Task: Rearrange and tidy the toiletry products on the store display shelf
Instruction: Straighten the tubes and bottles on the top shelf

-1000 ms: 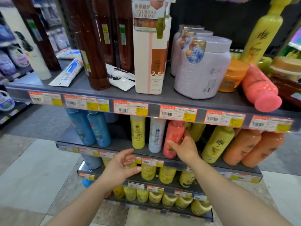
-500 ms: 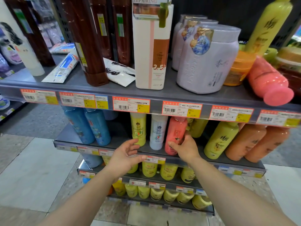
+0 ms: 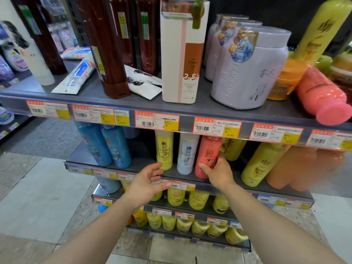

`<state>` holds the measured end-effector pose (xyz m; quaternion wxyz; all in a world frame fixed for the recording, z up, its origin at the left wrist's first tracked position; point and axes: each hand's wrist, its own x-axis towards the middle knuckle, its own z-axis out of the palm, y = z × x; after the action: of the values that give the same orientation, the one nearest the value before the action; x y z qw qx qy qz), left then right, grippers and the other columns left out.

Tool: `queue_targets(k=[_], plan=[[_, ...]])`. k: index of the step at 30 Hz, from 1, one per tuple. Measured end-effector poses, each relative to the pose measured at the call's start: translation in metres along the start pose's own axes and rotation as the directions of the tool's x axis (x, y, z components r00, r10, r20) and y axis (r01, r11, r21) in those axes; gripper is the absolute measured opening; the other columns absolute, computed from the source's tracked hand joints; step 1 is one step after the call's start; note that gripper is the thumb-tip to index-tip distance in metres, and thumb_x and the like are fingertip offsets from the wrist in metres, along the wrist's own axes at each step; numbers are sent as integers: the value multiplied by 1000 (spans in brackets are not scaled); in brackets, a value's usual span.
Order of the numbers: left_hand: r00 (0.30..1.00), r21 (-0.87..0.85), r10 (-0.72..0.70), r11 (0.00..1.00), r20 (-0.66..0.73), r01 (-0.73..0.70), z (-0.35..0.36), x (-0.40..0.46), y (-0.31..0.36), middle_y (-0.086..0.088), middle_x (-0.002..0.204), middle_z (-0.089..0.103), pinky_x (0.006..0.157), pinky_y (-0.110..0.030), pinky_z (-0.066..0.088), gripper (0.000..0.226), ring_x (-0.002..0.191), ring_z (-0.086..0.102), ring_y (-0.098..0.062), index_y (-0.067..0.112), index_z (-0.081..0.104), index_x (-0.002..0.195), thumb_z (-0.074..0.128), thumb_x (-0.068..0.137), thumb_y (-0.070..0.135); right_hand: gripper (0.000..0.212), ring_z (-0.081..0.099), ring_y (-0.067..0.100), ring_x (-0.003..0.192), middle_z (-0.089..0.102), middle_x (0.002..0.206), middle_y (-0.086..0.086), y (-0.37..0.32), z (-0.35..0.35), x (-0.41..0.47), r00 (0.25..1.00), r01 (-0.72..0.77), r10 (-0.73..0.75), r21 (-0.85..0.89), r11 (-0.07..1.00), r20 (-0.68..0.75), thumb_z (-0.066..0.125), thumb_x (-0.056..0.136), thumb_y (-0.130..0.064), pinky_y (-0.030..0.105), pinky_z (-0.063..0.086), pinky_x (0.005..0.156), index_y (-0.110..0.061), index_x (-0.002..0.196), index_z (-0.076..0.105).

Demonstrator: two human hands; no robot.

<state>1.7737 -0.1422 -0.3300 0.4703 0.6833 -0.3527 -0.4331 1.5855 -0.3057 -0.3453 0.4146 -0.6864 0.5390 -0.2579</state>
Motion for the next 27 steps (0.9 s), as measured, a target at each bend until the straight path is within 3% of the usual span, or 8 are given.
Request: queue_targets(k=[14,18,23,27], plan=[[1000,9,-5,1000,-10,5,1,-9,5,8,123,57,95,-29,46,73,115,54,-7,30,44,134,82,71,24,48,59,17,101,60,102,-8,1,-3,0,999,14,-15,33,999,40,75,82,-24,30,45,86,-23,122,48],[1000,19,0,1000,-9,0,3,-10,8,7,124,57,98,-31,46,74,116,54,-9,28,44,135,82,72,23,52,60,20,106,62,108,-5,0,-3,1,999,-14,11,53,999,53,76,81,-23,38,48,93,-25,124,47],[1000,23,11,1000,12,-12,11,-11,15,7,122,58,93,-26,46,72,112,55,-6,30,45,133,82,72,22,77,60,18,112,62,119,-5,0,-10,-6,997,-64,58,122,990,50,81,75,-22,45,48,99,-25,139,36],[999,10,16,1000,32,-16,23,-12,24,0,126,57,92,-26,47,72,113,56,-11,21,45,136,80,74,14,90,49,21,127,51,138,1,0,-20,-22,993,-117,112,150,982,42,82,73,-27,42,42,106,-20,145,29]])
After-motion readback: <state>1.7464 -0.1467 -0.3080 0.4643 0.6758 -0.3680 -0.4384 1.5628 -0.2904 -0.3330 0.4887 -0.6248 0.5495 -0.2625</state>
